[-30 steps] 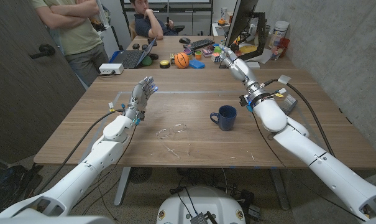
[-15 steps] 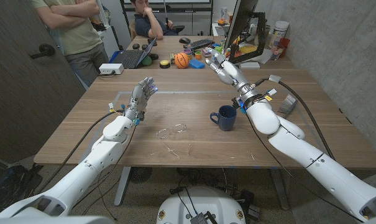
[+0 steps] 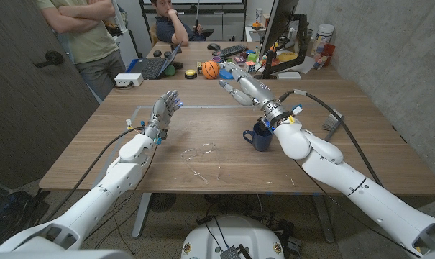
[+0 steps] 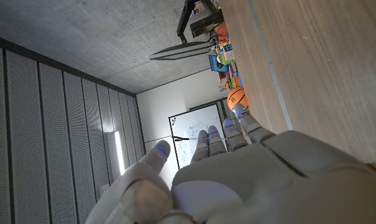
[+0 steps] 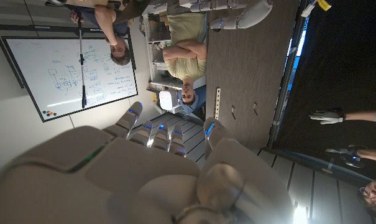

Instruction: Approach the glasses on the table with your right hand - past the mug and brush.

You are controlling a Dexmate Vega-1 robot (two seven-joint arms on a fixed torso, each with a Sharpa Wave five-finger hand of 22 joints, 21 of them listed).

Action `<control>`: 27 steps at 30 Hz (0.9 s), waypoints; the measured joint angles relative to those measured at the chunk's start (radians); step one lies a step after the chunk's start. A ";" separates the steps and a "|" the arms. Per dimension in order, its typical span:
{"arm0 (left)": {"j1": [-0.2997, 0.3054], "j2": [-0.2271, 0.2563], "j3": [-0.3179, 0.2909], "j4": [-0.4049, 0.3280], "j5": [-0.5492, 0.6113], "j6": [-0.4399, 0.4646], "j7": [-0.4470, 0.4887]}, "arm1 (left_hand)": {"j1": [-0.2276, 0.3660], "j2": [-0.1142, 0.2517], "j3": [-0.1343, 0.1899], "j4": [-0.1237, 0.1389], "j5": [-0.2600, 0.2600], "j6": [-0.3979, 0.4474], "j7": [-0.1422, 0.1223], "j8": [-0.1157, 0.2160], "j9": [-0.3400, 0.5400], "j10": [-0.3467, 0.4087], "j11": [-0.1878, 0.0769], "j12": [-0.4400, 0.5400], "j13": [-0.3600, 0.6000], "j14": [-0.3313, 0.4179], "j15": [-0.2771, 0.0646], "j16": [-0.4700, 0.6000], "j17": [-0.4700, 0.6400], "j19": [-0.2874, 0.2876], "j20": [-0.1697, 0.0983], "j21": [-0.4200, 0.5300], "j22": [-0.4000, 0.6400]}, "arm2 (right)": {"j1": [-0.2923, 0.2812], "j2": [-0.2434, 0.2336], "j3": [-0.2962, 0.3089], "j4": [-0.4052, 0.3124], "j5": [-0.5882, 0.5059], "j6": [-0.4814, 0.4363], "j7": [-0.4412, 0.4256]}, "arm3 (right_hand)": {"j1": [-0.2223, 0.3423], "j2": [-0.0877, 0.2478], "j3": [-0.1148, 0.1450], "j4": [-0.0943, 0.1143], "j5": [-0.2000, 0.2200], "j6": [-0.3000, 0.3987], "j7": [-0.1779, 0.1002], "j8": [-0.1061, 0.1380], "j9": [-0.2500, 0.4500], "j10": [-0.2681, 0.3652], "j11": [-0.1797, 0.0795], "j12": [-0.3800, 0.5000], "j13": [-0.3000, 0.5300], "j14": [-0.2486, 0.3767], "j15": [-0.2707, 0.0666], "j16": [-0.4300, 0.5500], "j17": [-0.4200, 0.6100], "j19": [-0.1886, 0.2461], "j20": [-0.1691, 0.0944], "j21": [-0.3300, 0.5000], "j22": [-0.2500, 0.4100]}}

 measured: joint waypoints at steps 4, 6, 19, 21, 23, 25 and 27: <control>-0.003 -0.002 0.001 0.008 -0.001 -0.001 -0.003 | 0.000 0.000 -0.004 0.004 0.000 0.000 0.000 0.000 0.000 0.000 0.000 0.000 0.000 0.000 0.000 0.000 0.000 0.000 0.000 0.000 0.000 | 0.014 0.000 -0.027 -0.009 -0.049 -0.026 0.018 | 0.063 -0.016 0.003 -0.056 0.000 -0.005 -0.017 0.000 0.000 -0.011 -0.011 0.000 0.000 0.001 -0.001 0.004 0.000 0.055 0.049 -0.004 0.000; -0.004 -0.002 0.001 0.009 -0.001 -0.001 -0.004 | 0.000 0.000 -0.004 0.004 0.000 0.000 0.000 0.000 0.000 0.000 0.000 0.000 0.000 0.000 0.000 0.000 0.000 0.000 0.000 0.000 0.000 | 0.020 0.000 -0.038 -0.012 -0.068 -0.034 0.027 | 0.076 -0.019 0.001 -0.067 0.000 -0.009 -0.020 0.000 0.000 -0.011 -0.011 0.000 0.000 0.010 -0.001 0.009 0.000 0.074 0.060 -0.004 0.000; -0.009 -0.007 0.003 0.019 -0.001 -0.001 -0.002 | -0.003 0.003 -0.008 0.000 0.000 0.000 0.000 0.000 0.000 0.000 0.000 0.000 0.000 0.000 0.000 0.000 0.000 0.000 0.000 -0.002 0.000 | 0.052 -0.006 -0.096 -0.021 -0.148 -0.071 0.109 | 0.085 -0.053 -0.045 -0.092 0.000 0.002 -0.045 0.000 0.000 -0.029 -0.029 0.000 0.000 0.004 0.007 0.009 0.003 0.056 0.147 -0.044 0.000; -0.009 -0.007 0.004 0.020 0.000 -0.001 -0.001 | -0.003 0.003 -0.008 0.000 0.000 0.000 0.000 0.000 0.000 0.000 0.000 0.000 0.000 0.000 0.000 0.000 0.000 0.000 0.000 -0.007 0.000 | 0.058 -0.008 -0.107 -0.021 -0.160 -0.075 0.130 | 0.088 -0.067 -0.050 -0.098 0.000 0.008 -0.050 0.000 0.000 -0.029 -0.029 0.000 0.000 0.004 0.007 0.009 0.003 0.060 0.150 -0.044 0.000; -0.009 -0.008 0.004 0.021 0.000 -0.001 0.000 | -0.003 0.003 -0.008 0.000 0.000 0.000 0.000 0.000 0.000 0.000 0.000 0.000 0.000 0.000 0.000 0.000 0.000 0.000 0.000 -0.007 0.000 | 0.063 -0.010 -0.115 -0.021 -0.168 -0.078 0.148 | 0.089 -0.074 -0.058 -0.099 0.000 0.012 -0.054 0.000 0.000 -0.029 -0.029 0.000 0.000 0.009 0.013 0.009 0.003 0.064 0.154 -0.044 0.000; -0.009 -0.009 0.004 0.021 0.000 -0.001 0.001 | -0.003 0.003 -0.008 0.000 0.000 0.000 0.000 0.000 0.000 0.000 0.000 0.000 0.000 0.000 0.000 0.000 0.000 0.000 0.000 -0.007 0.000 | 0.067 -0.011 -0.121 -0.022 -0.173 -0.080 0.162 | 0.092 -0.083 -0.064 -0.104 0.000 0.015 -0.058 0.000 0.000 -0.029 -0.029 0.000 0.000 0.006 0.017 0.009 0.003 0.068 0.157 -0.048 -0.004; -0.009 -0.009 0.005 0.022 0.001 -0.001 0.003 | -0.003 0.003 -0.008 0.000 0.004 0.000 0.000 0.000 0.000 0.000 0.000 0.000 0.000 0.000 0.000 0.000 0.000 0.000 0.000 -0.007 0.000 | 0.074 -0.013 -0.131 -0.023 -0.177 -0.082 0.173 | 0.089 -0.089 -0.073 -0.104 0.002 0.015 -0.072 0.000 0.000 -0.029 -0.029 0.000 0.000 0.008 0.022 0.009 0.003 0.085 0.168 -0.051 -0.005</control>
